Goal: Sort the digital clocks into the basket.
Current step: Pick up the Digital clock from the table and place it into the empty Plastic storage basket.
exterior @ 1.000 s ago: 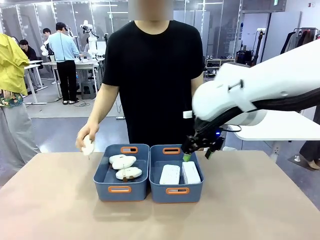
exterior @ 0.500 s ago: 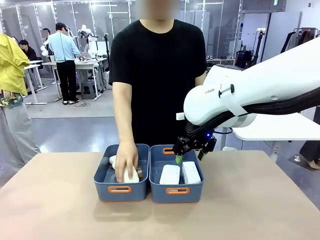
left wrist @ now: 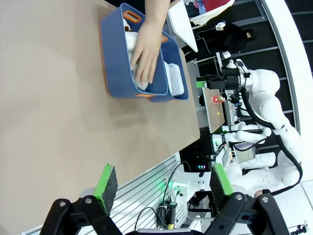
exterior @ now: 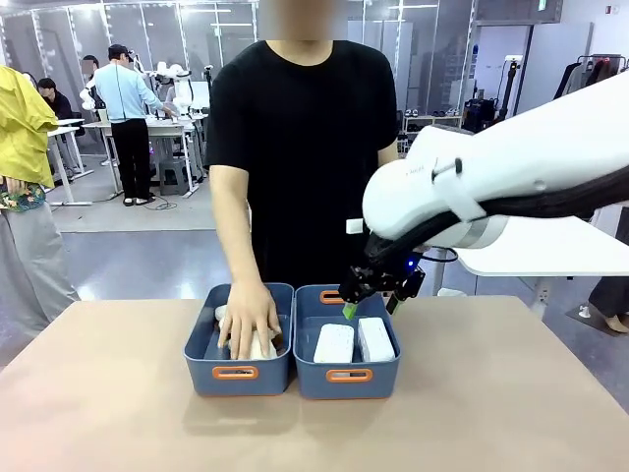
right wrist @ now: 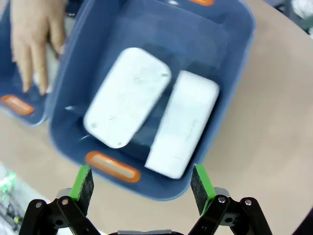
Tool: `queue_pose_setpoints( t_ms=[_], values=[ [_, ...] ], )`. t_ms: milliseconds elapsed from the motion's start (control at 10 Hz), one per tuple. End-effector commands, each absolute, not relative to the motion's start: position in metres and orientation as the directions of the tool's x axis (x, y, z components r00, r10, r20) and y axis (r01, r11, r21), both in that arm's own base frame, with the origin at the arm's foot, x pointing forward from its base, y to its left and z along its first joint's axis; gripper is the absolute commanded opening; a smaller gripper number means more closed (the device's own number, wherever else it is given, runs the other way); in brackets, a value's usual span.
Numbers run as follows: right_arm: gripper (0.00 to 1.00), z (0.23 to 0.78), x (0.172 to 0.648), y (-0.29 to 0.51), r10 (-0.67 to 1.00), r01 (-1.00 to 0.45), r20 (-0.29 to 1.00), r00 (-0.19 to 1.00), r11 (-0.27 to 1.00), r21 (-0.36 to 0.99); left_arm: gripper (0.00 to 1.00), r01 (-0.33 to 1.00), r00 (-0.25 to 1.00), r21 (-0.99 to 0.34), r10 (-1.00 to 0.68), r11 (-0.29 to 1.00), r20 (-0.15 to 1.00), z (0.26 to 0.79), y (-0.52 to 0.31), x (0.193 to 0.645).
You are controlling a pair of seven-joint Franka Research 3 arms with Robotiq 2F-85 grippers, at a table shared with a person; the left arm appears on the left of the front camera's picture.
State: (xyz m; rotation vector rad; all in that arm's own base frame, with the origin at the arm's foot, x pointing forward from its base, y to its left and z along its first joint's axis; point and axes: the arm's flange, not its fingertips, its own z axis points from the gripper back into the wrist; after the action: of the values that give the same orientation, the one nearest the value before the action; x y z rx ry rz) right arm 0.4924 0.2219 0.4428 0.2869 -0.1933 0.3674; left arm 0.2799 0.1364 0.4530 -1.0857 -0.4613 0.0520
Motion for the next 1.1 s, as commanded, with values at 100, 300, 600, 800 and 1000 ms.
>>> queue_pose_setpoints(
  t_ms=[100,300,600,800,1000],
  values=[
    [1.0,0.462,0.448,0.087,0.452,-0.514,0.254,0.855,0.671,0.535,0.97,0.188,0.903,-0.861,0.261,0.473,0.34,0.455,0.135,0.281],
    [1.0,0.467,0.417,0.017,0.397,-0.535,0.359,0.844,0.582,0.613,0.97,0.188,0.903,-0.861,0.261,0.473,0.34,0.455,0.135,0.281],
    [1.0,0.45,0.386,-0.067,0.199,-0.452,0.411,0.89,0.52,0.725,0.97,0.188,0.903,-0.861,0.261,0.473,0.34,0.455,0.135,0.281],
    [1.0,0.432,0.369,-0.102,0.087,-0.397,0.405,0.91,0.464,0.792,0.97,0.188,0.903,-0.861,0.261,0.473,0.34,0.455,0.135,0.281],
    [1.0,0.411,0.368,-0.141,0.019,-0.323,0.342,0.94,0.376,0.868,0.97,0.188,0.903,-0.861,0.261,0.473,0.34,0.455,0.135,0.281]
  ],
)
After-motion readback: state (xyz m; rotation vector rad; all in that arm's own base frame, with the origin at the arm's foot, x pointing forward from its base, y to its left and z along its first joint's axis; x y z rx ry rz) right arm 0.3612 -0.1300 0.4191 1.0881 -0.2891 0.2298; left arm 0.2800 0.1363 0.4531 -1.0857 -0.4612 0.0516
